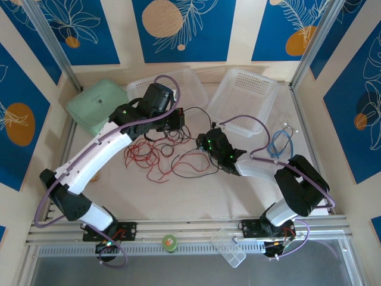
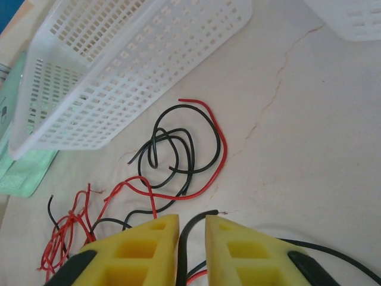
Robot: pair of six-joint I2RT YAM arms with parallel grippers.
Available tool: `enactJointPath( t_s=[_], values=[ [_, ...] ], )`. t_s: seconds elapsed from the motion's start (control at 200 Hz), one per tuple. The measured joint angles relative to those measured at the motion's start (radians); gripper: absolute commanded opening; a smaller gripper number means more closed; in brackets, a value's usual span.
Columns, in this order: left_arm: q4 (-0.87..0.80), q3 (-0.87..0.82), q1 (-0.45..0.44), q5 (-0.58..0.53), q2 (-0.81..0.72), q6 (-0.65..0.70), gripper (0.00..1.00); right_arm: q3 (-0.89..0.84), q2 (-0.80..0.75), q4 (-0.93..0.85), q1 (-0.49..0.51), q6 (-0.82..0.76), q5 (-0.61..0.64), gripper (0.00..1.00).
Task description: Untangle the cables
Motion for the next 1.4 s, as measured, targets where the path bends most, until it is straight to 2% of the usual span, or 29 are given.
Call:
enactJointPath(
  t_s=[0.08, 0.215, 0.345, 0.58, 0.755, 0.96, 1.141, 1.236, 1.341, 1.401],
  values=[
    [0.000, 0.000, 0.000, 0.000, -0.003, 0.000, 0.00, 0.000, -0.001, -0.017, 0.000, -0.002, 0.009, 0.00],
    [-0.019, 0.002, 0.000, -0.003, -0.008, 0.005, 0.00, 0.001, -0.028, -0.084, -0.009, -0.026, 0.044, 0.00],
    [-0.097, 0.031, 0.000, -0.044, -0.010, 0.050, 0.00, 0.016, -0.119, -0.205, -0.030, -0.114, 0.096, 0.00],
    [-0.245, 0.068, 0.000, -0.283, -0.010, 0.195, 0.00, 0.159, -0.231, -0.432, -0.057, -0.453, 0.232, 0.00],
    [-0.249, 0.067, -0.016, -0.465, -0.010, 0.335, 0.00, 0.211, -0.228, -0.533, -0.046, -0.731, 0.322, 0.00],
    [-0.124, 0.016, -0.101, -0.721, -0.009, 0.578, 0.00, 0.230, -0.190, -0.572, -0.041, -0.957, 0.422, 0.00],
    [0.100, -0.104, -0.150, -0.954, -0.008, 0.878, 0.00, 0.263, -0.148, -0.576, -0.041, -1.080, 0.502, 0.00],
    [0.219, -0.160, -0.152, -1.027, -0.006, 1.015, 0.00, 0.279, -0.132, -0.574, -0.041, -1.125, 0.531, 0.00],
    [0.302, -0.172, -0.152, -1.053, -0.006, 1.102, 0.00, 0.296, -0.127, -0.578, -0.041, -1.142, 0.532, 0.00],
    [0.331, -0.162, -0.150, -1.054, -0.006, 1.127, 0.00, 0.319, -0.126, -0.601, -0.044, -1.128, 0.508, 0.15]
  ],
)
